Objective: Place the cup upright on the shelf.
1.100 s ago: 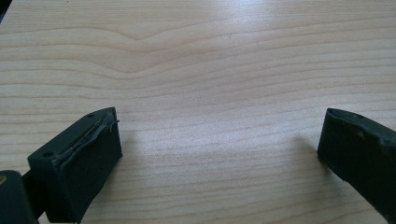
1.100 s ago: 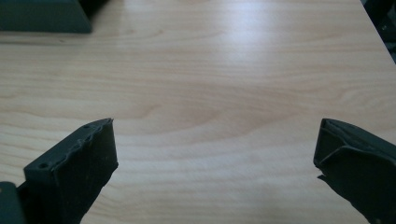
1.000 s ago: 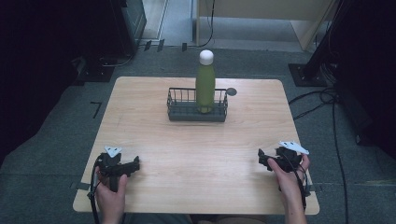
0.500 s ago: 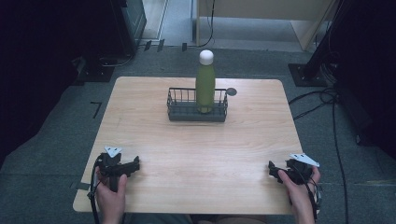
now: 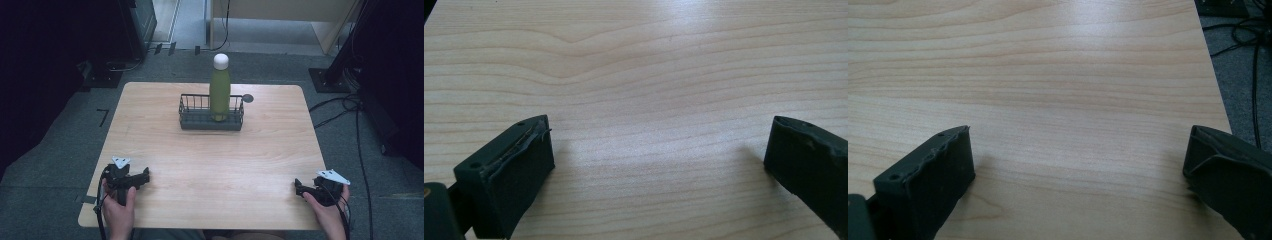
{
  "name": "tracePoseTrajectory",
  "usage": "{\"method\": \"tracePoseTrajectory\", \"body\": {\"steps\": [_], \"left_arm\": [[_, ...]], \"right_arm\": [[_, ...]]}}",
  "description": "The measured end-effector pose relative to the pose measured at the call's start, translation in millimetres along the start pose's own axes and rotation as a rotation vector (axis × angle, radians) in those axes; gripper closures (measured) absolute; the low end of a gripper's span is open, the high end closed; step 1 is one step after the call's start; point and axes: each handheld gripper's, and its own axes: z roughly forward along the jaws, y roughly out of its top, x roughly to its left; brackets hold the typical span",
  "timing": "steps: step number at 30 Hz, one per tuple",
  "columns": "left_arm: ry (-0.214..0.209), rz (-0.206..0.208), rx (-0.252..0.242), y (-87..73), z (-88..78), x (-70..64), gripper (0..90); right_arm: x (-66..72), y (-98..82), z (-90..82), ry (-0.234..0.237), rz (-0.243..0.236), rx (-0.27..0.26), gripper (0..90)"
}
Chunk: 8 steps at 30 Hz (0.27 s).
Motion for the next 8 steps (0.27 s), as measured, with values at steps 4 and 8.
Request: {"method": "tracePoseTrajectory", "body": {"steps": [4, 8], "left_arm": [[0.000, 0.002, 0.001, 0.0, -0.1, 0.2, 0.0], [0.000, 0.002, 0.001, 0.0, -0.1, 0.2, 0.0]], "right_arm": [[-0.4, -0.5, -0.6, -0.005, 0.004, -0.007, 1.2], [-0.5, -0.5, -0.6, -0.005, 0.003, -0.007, 1.2]]}}
